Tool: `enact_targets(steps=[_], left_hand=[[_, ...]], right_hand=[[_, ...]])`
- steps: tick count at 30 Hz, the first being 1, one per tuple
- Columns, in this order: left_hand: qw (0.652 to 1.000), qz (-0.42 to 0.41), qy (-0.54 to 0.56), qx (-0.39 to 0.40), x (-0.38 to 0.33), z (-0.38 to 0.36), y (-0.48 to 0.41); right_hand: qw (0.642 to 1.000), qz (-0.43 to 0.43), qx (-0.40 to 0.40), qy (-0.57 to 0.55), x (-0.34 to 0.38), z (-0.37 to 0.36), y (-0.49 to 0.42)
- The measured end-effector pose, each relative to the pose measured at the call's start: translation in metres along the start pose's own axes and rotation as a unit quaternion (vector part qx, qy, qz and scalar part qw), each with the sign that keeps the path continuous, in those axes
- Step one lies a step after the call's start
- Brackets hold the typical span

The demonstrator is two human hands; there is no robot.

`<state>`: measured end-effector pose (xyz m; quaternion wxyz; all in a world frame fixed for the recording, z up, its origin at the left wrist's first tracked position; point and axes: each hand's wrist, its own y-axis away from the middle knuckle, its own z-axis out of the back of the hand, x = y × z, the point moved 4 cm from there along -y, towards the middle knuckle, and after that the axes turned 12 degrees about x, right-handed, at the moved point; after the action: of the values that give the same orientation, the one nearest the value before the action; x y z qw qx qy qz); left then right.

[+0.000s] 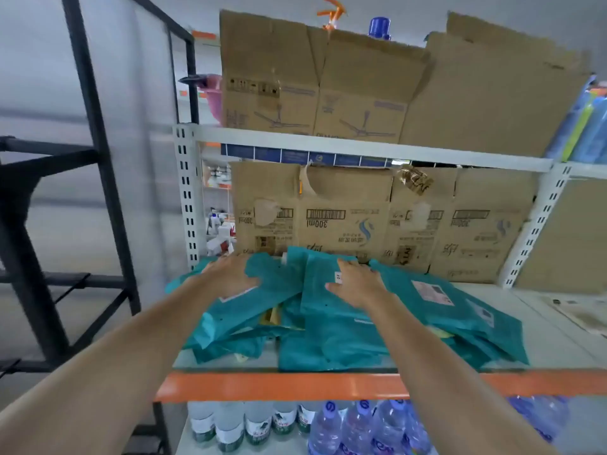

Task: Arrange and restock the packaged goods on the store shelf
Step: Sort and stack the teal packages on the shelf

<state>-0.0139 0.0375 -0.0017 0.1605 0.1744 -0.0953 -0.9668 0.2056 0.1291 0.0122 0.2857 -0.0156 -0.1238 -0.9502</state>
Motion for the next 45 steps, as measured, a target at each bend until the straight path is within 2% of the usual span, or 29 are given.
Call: enact_targets(steps=[5, 11, 15, 18, 28, 34, 40, 45], left_hand=[[0.995, 0.01, 0.073, 0.062, 0.02, 0.004, -0.06], [0.987, 0.065, 0.031, 0.143, 0.047, 0.004, -0.106], [0.979, 0.077, 0.012, 0.188, 0.046, 0.009, -0.114], [0.975, 0.082, 0.003, 0.205, 0.043, 0.014, -0.117], [0.974, 0.099, 0.037, 0.198, 0.038, 0.023, -0.114], [0.975, 0.057, 0.1, 0.189, 0.033, 0.038, -0.101], [0.986, -0.013, 0.122, 0.109, 0.014, 0.061, -0.076], [0.99, -0.04, 0.128, 0.049, -0.007, 0.078, -0.04]], right_hand=[[0.999, 0.02, 0.049, -0.01, -0.015, 0.004, -0.063], [0.991, 0.069, 0.103, -0.055, -0.027, 0.005, -0.119], [0.982, 0.076, 0.131, -0.112, -0.033, 0.005, -0.132], [0.981, 0.072, 0.148, -0.108, -0.034, 0.006, -0.139], [0.969, 0.068, 0.186, -0.148, -0.034, 0.011, -0.138], [0.964, 0.086, 0.2, -0.156, -0.034, 0.021, -0.131], [0.968, 0.132, 0.141, -0.158, -0.028, 0.048, -0.106], [0.967, 0.171, 0.083, -0.171, -0.023, 0.07, -0.073]])
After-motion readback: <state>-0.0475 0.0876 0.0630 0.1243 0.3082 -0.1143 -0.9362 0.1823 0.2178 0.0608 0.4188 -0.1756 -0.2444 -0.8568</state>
